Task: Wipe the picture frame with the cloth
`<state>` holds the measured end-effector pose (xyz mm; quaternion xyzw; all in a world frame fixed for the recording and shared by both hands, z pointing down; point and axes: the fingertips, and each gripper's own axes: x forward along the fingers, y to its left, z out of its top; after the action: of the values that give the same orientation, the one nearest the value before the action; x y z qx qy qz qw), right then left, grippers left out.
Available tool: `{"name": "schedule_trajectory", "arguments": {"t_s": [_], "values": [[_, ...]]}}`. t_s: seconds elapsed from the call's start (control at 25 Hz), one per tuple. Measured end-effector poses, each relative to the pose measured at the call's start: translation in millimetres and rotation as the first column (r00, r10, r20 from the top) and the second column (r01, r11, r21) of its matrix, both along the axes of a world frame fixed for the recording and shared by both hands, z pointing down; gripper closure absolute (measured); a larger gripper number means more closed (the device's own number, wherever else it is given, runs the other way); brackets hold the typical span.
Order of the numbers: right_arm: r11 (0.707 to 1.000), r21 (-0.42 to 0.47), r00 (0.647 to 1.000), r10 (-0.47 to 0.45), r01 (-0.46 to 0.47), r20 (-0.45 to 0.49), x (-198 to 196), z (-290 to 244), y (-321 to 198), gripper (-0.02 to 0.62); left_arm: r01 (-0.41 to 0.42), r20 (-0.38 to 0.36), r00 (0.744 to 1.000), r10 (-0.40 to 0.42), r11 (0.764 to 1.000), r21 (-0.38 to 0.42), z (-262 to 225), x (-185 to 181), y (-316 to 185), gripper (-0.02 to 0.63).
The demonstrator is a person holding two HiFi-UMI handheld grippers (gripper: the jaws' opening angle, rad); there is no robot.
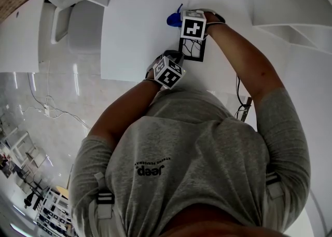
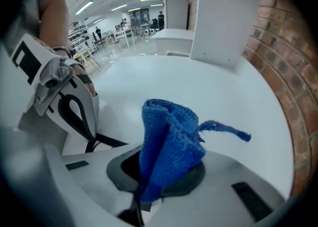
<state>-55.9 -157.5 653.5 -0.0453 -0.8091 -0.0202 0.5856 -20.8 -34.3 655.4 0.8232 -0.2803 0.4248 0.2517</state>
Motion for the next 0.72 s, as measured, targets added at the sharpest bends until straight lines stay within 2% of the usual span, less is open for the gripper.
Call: {"name": "schedule_trajectory", "arguments": {"t_s": [0.12,0.32,0.56,0.72], "values": [[0.999,-0.030,0.999,-0.029,0.028,-0.039,-5,3,5,0.540,0.004,0.001,1.000,-0.003,1.000,-0.004,0,-1,0,0.592],[0.997,-0.022,0.985,-0.071,0.069,-0.155,7,4,6,0.540,0.018,-0.008,1.000,-0.019,1.000,-0.022,0,-1,0,0.592],[0.998,-0.048,0.981,-0.057,0.049,-0.187,31,5,11,0.540,0.010,0.001,1.000,-0.010,1.000,-0.018,1,0,-1,0.592],[0.999,-0.025,0.982,-0.031,0.027,-0.188,46,6,15,0.540,-0.006,0.015,1.000,0.007,1.000,-0.017,2,1,0,0.592]]}}
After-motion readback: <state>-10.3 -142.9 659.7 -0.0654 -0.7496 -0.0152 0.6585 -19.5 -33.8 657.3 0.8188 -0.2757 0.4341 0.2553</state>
